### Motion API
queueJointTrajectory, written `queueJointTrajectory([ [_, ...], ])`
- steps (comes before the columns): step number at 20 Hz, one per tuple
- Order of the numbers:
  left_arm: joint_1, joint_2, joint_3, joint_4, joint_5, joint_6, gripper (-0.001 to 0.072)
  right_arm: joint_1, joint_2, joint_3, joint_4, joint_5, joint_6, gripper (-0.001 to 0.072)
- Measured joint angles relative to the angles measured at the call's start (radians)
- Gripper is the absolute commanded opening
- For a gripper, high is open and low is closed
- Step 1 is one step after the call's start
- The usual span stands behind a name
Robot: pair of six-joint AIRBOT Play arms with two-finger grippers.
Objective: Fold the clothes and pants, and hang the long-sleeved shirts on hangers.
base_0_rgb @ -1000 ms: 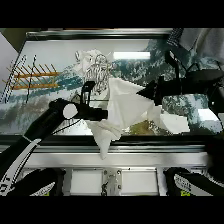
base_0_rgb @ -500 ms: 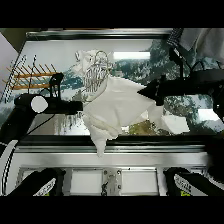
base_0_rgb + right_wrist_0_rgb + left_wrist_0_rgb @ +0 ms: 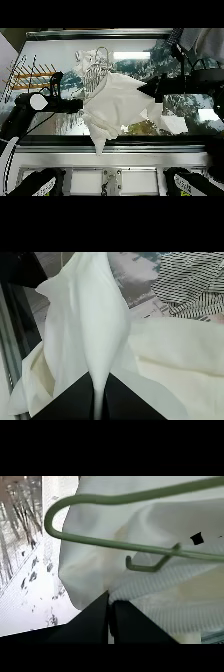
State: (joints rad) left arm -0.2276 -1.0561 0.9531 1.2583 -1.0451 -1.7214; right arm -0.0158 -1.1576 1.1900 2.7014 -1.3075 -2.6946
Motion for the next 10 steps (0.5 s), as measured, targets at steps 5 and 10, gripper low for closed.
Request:
queueJointTrajectory([
  [5, 0.014, -0.035, 0.000, -0.006, 0.024, 0.012, 0.0012, 0.005, 0.016, 0.000, 0.015, 0.011, 0.003, 0.0012],
  [10, -0.013, -0.041, 0.000, -0.032, 0.049, 0.037, 0.0013, 0.016, 0.030, 0.000, 0.036, 0.047, 0.003, 0.0012],
])
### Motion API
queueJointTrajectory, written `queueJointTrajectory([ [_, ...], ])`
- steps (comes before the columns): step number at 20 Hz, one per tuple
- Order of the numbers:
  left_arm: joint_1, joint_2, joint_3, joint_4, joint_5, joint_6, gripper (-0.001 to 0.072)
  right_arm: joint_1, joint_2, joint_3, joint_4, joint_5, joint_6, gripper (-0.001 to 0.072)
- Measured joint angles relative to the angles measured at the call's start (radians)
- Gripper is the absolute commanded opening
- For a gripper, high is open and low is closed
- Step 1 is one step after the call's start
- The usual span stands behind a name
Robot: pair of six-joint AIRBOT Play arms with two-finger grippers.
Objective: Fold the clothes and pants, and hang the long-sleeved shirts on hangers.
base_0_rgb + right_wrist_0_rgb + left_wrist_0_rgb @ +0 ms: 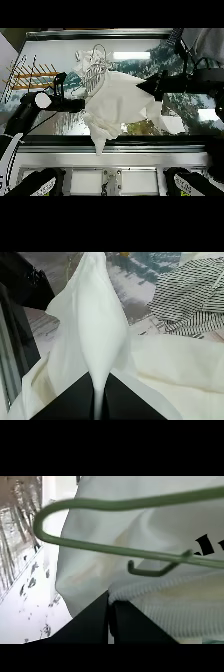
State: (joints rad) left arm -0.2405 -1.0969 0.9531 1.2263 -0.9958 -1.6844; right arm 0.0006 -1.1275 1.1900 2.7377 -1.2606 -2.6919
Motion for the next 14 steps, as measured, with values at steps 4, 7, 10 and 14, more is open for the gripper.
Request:
queueJointTrajectory([
  [4, -0.008, -0.001, 0.000, -0.029, 0.022, 0.010, 0.0012, 0.010, 0.003, 0.000, 0.020, 0.008, 0.000, 0.0012],
  [7, 0.027, -0.001, 0.000, -0.040, 0.027, 0.011, 0.0013, 0.012, 0.005, 0.000, 0.028, -0.002, 0.000, 0.0012],
  [10, 0.080, -0.001, 0.000, -0.046, 0.023, 0.015, 0.0013, 0.013, 0.005, 0.000, 0.031, -0.022, 0.000, 0.0012],
  [14, 0.129, -0.001, 0.000, -0.047, 0.008, 0.027, 0.0013, 0.013, 0.005, 0.000, 0.030, -0.037, 0.000, 0.0012],
])
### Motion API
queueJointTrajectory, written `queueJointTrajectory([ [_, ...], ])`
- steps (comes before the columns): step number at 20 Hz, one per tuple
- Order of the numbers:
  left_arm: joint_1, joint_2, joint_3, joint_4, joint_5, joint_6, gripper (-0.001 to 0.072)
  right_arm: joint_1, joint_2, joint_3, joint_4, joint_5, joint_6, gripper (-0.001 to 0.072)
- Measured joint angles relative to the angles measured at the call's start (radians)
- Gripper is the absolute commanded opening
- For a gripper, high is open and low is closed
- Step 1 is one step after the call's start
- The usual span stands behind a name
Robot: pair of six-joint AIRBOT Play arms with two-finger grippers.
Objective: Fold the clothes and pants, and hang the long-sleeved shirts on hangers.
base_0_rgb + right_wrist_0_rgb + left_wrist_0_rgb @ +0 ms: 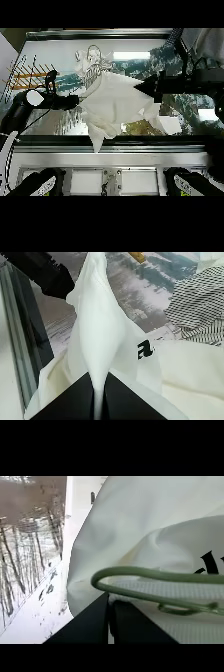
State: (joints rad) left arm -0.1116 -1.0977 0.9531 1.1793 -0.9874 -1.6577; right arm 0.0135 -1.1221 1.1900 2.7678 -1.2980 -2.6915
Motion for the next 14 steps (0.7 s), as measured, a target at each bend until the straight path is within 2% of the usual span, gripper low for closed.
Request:
queueJointTrajectory([
  [7, 0.080, 0.006, 0.031, 0.003, -0.065, 0.045, 0.0012, -0.001, 0.003, -0.001, -0.094, -0.029, -0.001, 0.0012],
  [14, 0.083, 0.009, 0.218, 0.016, -0.183, 0.097, 0.0012, -0.003, 0.004, -0.050, -0.143, -0.042, -0.006, 0.0012],
])
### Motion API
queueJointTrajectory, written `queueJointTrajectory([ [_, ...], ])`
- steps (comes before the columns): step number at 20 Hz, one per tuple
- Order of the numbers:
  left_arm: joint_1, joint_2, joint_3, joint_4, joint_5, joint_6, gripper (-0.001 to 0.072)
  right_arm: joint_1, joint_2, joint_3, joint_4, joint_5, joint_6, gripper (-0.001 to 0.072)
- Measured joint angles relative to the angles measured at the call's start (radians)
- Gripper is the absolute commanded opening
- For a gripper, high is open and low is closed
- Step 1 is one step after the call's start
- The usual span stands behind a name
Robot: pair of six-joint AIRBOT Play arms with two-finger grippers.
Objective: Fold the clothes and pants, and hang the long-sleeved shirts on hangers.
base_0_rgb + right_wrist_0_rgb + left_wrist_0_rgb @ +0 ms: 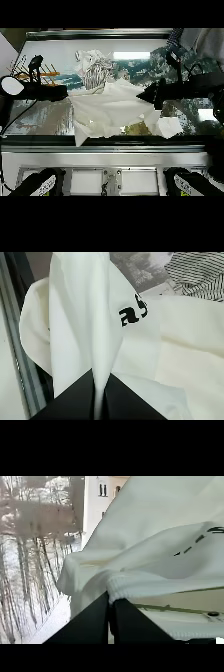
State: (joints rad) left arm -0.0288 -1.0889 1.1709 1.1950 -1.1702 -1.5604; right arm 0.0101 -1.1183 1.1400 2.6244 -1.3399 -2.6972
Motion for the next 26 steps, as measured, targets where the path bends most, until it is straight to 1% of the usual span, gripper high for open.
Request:
queueJointTrajectory([
  [7, -0.088, 0.000, 0.247, -0.004, -0.083, 0.043, 0.0012, 0.055, 0.000, -0.060, 0.081, 0.024, -0.030, 0.0012],
  [11, -0.104, -0.005, 0.385, -0.003, -0.132, 0.060, 0.0012, 0.114, 0.002, -0.067, 0.123, 0.081, -0.036, 0.0012],
  [16, -0.080, -0.070, 0.591, 0.022, -0.259, 0.070, 0.0013, 0.142, 0.031, -0.062, 0.216, 0.134, -0.036, 0.0012],
  [20, -0.086, -0.149, 0.706, 0.031, -0.374, 0.071, 0.0013, 0.147, 0.083, -0.045, 0.253, 0.152, -0.036, 0.0012],
  [21, -0.094, -0.168, 0.720, 0.031, -0.396, 0.071, 0.0044, 0.148, 0.097, -0.043, 0.261, 0.153, -0.036, 0.0012],
  [22, -0.101, -0.183, 0.729, 0.032, -0.411, 0.073, 0.0318, 0.148, 0.108, -0.042, 0.264, 0.156, -0.036, 0.0012],
  [23, -0.108, -0.196, 0.736, 0.033, -0.417, 0.074, 0.0572, 0.148, 0.116, -0.041, 0.266, 0.157, -0.035, 0.0012],
  [26, -0.116, -0.201, 0.747, 0.033, -0.399, 0.069, 0.0575, 0.148, 0.129, -0.039, 0.270, 0.159, -0.031, 0.0012],
])
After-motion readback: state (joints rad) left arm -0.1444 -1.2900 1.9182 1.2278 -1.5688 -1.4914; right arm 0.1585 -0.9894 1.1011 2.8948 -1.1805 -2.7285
